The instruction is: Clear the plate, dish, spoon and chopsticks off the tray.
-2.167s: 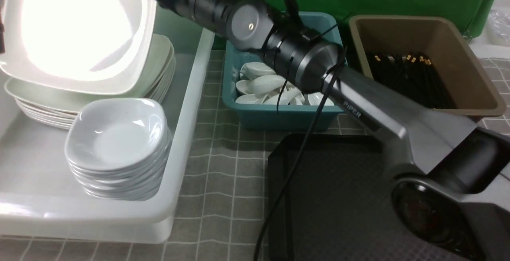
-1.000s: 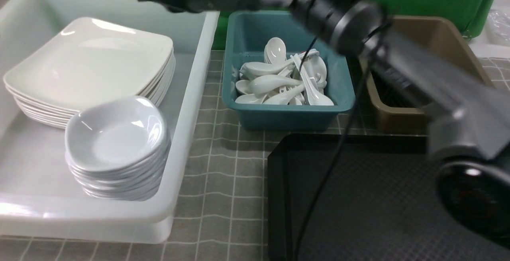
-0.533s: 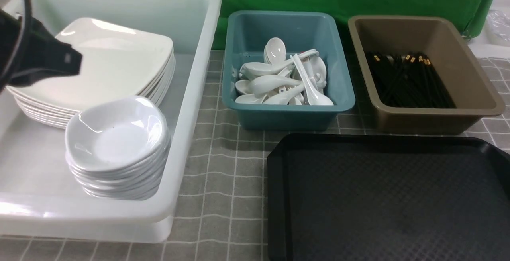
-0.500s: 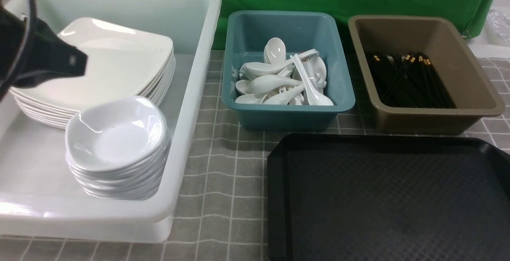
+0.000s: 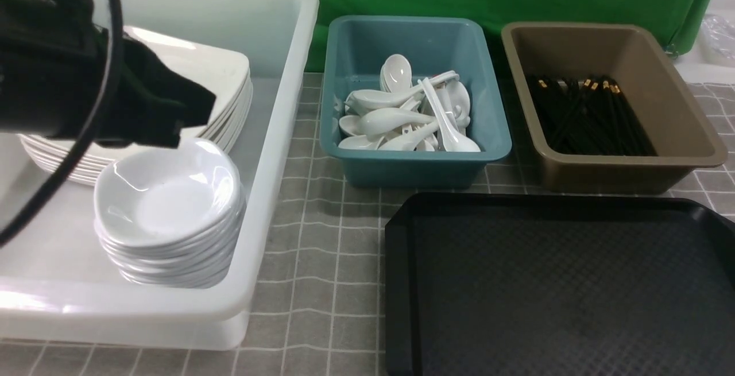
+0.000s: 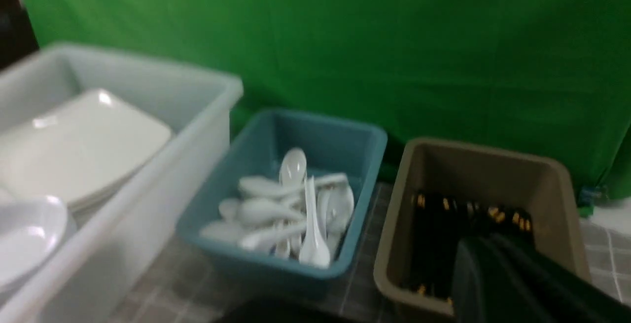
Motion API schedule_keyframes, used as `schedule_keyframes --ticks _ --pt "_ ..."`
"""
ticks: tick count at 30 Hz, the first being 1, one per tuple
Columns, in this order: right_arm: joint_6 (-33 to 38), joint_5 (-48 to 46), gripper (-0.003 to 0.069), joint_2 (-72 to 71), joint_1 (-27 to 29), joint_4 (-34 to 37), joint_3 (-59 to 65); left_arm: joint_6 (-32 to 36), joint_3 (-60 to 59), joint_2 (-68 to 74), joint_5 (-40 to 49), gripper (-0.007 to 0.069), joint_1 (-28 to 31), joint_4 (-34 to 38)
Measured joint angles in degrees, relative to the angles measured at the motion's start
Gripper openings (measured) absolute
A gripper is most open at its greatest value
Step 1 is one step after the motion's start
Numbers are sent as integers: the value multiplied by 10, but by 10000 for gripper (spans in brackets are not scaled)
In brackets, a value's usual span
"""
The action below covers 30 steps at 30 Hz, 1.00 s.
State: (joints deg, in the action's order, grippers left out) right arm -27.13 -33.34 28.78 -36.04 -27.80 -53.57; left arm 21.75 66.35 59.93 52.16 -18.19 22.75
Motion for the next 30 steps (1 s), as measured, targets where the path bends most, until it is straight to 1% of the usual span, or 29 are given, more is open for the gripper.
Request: schedule_keyframes --ticks 4,5,6,7,9,13,15,18,20,21,23,25,30 --pt "-64 149 25 -151 0 -77 175 7 0 0 0 4 -9 11" --pt "-74 179 25 -180 0 -87 212 10 0 0 0 4 -9 16" --pt "-74 184 25 -180 0 -88 218 15 0 0 0 4 -9 18" --pt "-88 216 25 -216 0 -95 258 27 -1 -1 0 4 -9 21" --pt "-110 251 25 -247 0 -98 298 25 -12 -7 -9 4 -9 31" --pt "-121 263 27 -267 0 -101 315 21 -56 -42 -54 4 -9 41" --pt "-124 271 36 -268 0 -102 316 12 -117 -94 -101 4 -9 41" --pt "-124 272 42 -268 0 -104 316 1 -168 -137 -141 4 -9 45" --pt "-124 273 49 -269 0 -105 316 -7 -237 -211 -202 4 -9 61" --pt "-124 273 50 -269 0 -105 316 -7 -247 -216 -212 4 -9 63" --pt "-124 274 57 -270 0 -105 316 -7 -309 -286 -271 4 -9 91" --pt "-124 274 63 -270 0 -105 316 -8 -340 -328 -303 4 -9 111" --pt "-124 274 80 -270 0 -106 316 -9 -383 -408 -321 4 -9 121"
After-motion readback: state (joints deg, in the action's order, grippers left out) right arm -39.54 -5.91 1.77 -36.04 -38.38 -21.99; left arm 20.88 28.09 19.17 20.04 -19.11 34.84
